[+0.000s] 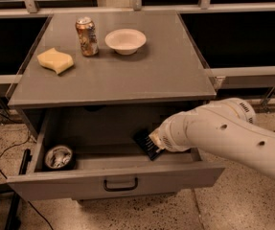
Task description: Pick rxbar blueberry from top drawer and place on counter
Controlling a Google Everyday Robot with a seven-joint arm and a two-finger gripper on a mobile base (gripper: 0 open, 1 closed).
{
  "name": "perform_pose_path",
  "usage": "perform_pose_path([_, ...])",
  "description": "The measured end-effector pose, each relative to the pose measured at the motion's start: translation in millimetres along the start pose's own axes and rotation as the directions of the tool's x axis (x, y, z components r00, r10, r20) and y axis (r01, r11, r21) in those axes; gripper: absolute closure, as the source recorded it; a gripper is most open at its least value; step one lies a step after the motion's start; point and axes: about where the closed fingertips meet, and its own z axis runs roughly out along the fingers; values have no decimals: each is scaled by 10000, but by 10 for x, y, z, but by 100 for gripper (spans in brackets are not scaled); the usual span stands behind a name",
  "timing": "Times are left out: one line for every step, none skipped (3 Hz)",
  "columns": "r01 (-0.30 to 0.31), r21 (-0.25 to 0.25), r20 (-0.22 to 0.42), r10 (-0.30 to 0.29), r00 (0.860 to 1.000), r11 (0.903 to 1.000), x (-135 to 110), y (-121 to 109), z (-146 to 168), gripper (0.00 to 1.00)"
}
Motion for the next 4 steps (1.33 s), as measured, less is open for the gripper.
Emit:
perform_pose_path([-256,-108,188,258,9995,9996,31,64,179,100])
perform_pose_path([-427,-125,358,431,9984,9990,80,90,339,100])
perform_pose_path([-587,-133,395,592,9975,9982,131,77,518,98])
perform_pose_path([-600,-191,358,607,9975,9980,135,87,621,75])
